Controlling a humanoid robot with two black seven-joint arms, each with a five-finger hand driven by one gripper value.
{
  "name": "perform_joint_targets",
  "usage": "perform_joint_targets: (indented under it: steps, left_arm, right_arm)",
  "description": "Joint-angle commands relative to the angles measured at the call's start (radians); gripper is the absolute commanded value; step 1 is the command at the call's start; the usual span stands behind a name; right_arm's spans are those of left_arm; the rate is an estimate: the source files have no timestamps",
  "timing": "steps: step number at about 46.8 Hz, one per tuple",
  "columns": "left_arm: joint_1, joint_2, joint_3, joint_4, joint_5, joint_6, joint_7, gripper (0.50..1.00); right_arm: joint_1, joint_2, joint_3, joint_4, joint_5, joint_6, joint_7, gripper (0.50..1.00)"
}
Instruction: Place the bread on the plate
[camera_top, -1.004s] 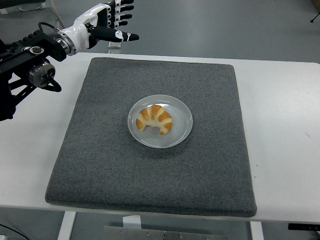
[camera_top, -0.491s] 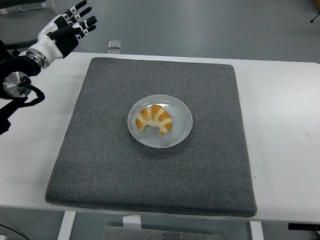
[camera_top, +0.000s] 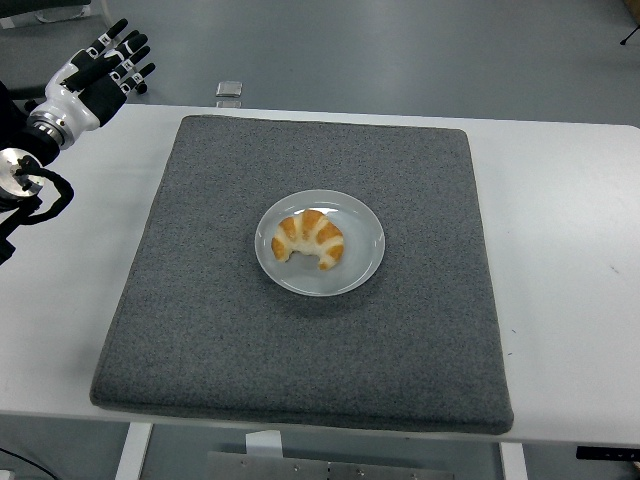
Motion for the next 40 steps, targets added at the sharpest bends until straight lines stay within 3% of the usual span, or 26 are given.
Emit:
perform_joint_targets:
  steps: [1, 20, 40]
  left_arm:
    - [0.002, -0.001, 0.000, 0.000, -0.006, -0.001, 0.000, 1.000]
    - [0.011, -0.021, -0.007, 0.009, -0.012, 0.000, -0.006, 1.000]
    - [-0.001, -0.123, -0.019, 0.086, 0.003, 0.032, -0.017, 1.000]
  right_arm:
    - [-0.002, 0.000, -0.001, 0.001, 0.001, 0.002, 0.001, 0.930]
    - [-0.002, 0.000, -0.001, 0.001, 0.002, 0.000, 0.001, 0.932]
    - [-0.002, 0.000, -0.001, 0.001, 0.004, 0.000, 0.000, 0.932]
